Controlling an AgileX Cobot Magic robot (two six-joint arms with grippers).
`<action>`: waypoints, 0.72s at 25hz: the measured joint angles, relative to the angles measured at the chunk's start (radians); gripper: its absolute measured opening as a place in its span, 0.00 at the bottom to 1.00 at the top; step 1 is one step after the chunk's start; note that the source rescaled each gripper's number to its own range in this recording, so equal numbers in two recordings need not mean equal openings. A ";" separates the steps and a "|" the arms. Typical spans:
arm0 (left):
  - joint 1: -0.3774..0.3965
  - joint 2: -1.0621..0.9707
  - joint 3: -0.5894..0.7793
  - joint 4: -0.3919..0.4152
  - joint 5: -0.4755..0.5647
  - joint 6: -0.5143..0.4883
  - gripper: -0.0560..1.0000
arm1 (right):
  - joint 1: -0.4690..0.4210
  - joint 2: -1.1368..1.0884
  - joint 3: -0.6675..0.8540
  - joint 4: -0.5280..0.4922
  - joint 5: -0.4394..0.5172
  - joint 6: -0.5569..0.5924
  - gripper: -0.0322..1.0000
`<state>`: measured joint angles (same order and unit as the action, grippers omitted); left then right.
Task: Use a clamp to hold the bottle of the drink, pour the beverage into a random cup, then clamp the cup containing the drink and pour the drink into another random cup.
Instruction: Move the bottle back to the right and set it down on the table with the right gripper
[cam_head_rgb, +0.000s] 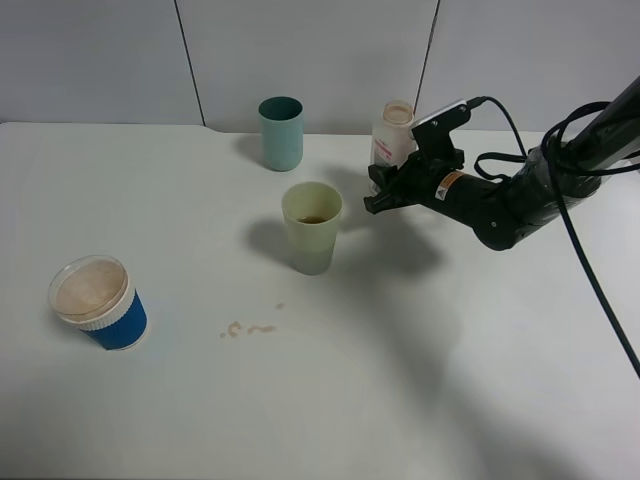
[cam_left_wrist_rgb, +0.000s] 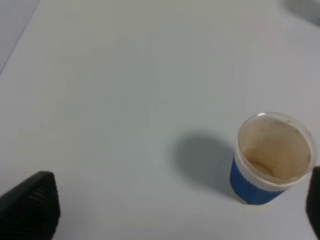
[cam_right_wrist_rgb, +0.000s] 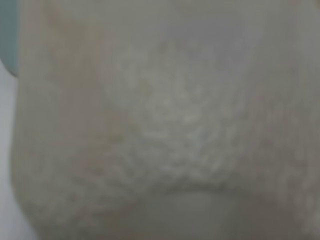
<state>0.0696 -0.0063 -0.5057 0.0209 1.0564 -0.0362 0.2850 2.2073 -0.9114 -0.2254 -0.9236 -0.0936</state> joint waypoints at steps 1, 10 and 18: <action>0.000 0.000 0.000 0.000 0.000 0.000 1.00 | 0.000 0.000 0.000 0.007 0.000 0.000 0.03; 0.000 0.000 0.000 0.000 0.000 0.000 1.00 | 0.000 0.000 0.000 0.050 0.013 0.000 0.03; 0.000 0.000 0.000 0.000 0.000 0.000 1.00 | 0.000 0.000 0.000 0.069 0.030 0.000 0.03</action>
<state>0.0696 -0.0063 -0.5057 0.0209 1.0564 -0.0362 0.2850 2.2073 -0.9114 -0.1563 -0.8935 -0.0936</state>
